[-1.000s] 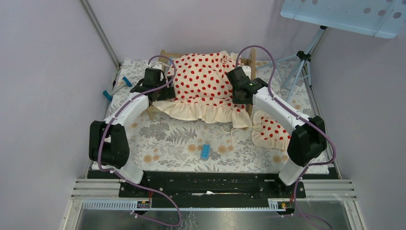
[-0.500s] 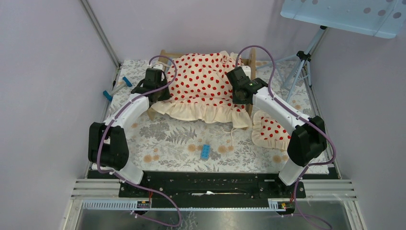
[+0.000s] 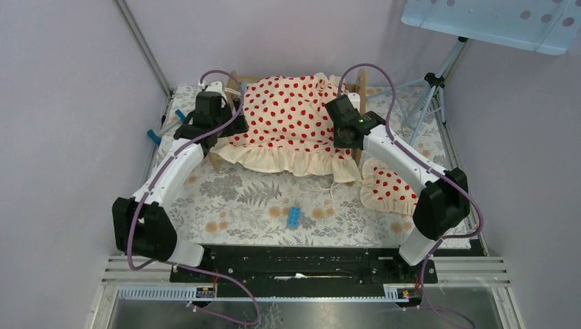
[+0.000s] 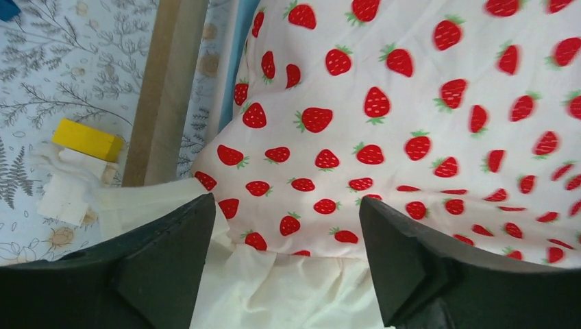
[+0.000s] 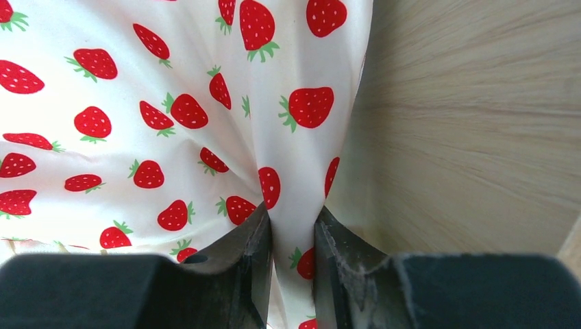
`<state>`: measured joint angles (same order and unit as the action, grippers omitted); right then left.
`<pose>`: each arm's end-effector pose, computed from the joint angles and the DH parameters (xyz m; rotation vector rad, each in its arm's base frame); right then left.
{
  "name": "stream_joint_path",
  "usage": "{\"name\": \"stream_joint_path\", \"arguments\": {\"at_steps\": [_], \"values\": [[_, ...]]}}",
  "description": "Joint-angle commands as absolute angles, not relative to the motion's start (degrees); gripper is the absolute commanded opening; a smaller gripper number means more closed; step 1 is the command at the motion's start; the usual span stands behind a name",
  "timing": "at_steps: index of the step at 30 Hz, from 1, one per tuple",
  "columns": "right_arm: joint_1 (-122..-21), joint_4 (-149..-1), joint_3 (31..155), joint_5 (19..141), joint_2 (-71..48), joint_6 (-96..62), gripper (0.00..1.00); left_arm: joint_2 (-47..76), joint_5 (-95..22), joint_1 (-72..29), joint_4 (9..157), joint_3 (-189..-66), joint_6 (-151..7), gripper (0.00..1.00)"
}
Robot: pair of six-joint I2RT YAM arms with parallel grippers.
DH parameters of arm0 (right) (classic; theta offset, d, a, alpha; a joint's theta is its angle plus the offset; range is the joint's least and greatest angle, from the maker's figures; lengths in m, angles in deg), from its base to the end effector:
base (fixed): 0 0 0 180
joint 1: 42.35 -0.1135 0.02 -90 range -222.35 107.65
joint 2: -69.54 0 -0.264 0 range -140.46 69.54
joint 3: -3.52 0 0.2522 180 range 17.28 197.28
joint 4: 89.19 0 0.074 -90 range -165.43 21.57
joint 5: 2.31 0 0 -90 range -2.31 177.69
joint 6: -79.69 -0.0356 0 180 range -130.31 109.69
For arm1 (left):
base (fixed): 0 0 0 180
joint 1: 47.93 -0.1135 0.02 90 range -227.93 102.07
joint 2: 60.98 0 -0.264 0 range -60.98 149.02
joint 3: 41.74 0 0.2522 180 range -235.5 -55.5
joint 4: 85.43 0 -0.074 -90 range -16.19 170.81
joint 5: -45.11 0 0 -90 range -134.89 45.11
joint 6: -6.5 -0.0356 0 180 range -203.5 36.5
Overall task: Set up the pet bed
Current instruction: Adjust the mattress on the bed frame.
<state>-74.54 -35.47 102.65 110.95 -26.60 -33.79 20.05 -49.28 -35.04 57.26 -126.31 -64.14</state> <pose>0.3186 0.1840 0.3065 -0.0064 2.3624 -0.0363 0.3141 -0.0691 0.3290 -0.1667 2.1618 -0.2419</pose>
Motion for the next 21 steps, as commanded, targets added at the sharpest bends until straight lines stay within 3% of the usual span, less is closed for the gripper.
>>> {"name": "stream_joint_path", "arguments": {"at_steps": [1, 11, 14, 21], "values": [[-74.3, -36.2, 102.5, 111.1, -24.1, -33.0, 0.31, 24.3, -50.3, -35.2, 59.1, -128.2, -64.8, 0.85], [-74.3, -37.1, 102.0, 109.3, -24.8, -32.3, 0.32, 34.4, -49.6, -35.2, 62.4, -131.2, -66.0, 0.87], [-74.3, -37.4, 101.7, 109.2, -24.8, -32.2, 0.33, 35.4, -49.1, -35.2, 62.9, -130.1, -65.3, 0.78], [-74.2, -37.9, 100.9, 109.4, -24.8, -32.0, 0.33, 36.3, -48.0, -35.2, 64.4, -127.0, -64.4, 0.46]]}}
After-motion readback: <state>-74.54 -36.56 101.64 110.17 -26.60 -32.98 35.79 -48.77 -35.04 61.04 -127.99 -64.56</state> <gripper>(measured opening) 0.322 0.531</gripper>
